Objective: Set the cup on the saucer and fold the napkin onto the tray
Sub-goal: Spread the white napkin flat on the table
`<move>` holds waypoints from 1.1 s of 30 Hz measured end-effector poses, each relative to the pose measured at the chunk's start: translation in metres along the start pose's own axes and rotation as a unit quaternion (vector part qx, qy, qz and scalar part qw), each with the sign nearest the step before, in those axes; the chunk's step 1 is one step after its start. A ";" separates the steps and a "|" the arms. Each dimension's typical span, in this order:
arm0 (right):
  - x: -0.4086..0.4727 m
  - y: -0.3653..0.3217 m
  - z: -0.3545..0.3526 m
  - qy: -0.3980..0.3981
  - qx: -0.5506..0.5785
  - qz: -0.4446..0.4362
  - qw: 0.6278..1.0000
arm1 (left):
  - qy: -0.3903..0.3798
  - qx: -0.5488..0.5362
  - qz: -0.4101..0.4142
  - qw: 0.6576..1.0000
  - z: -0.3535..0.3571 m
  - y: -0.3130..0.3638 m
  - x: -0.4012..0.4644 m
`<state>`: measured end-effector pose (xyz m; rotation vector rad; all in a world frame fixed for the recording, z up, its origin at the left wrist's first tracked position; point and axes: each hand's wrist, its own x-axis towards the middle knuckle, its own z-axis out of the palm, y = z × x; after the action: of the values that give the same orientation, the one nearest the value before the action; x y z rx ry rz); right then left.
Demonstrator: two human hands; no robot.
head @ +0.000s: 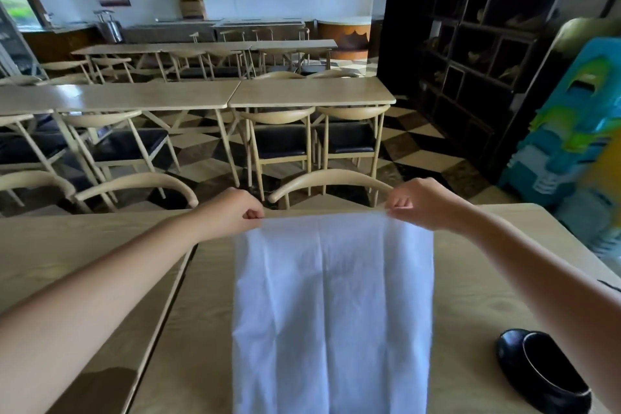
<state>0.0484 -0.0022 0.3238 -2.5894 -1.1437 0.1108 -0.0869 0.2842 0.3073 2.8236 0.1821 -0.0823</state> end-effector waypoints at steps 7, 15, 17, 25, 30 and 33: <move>0.060 0.018 -0.039 0.155 -0.038 -0.002 0.987 | 0.114 0.102 -0.027 0.988 -0.034 -0.009 0.067; 0.062 0.038 -0.074 0.387 -0.137 -0.088 0.908 | 0.443 0.167 0.103 0.875 -0.072 0.015 0.052; 0.046 0.047 -0.046 0.400 -0.135 -0.109 0.900 | 0.450 0.177 0.136 0.865 -0.043 0.009 0.038; -0.046 0.073 0.139 0.288 -0.111 -0.160 0.938 | 0.319 0.126 0.149 0.927 0.155 -0.053 -0.022; -0.103 0.089 0.262 0.155 -0.082 -0.092 0.980 | 0.179 0.079 0.118 0.974 0.270 -0.074 -0.057; -0.129 0.089 0.315 0.100 -0.068 -0.045 0.992 | 0.129 0.052 0.093 0.986 0.320 -0.078 -0.079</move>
<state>-0.0361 -0.0753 -0.0098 -2.5888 -1.2285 -0.2493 -0.1873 0.2500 -0.0146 2.9304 -0.0315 0.3254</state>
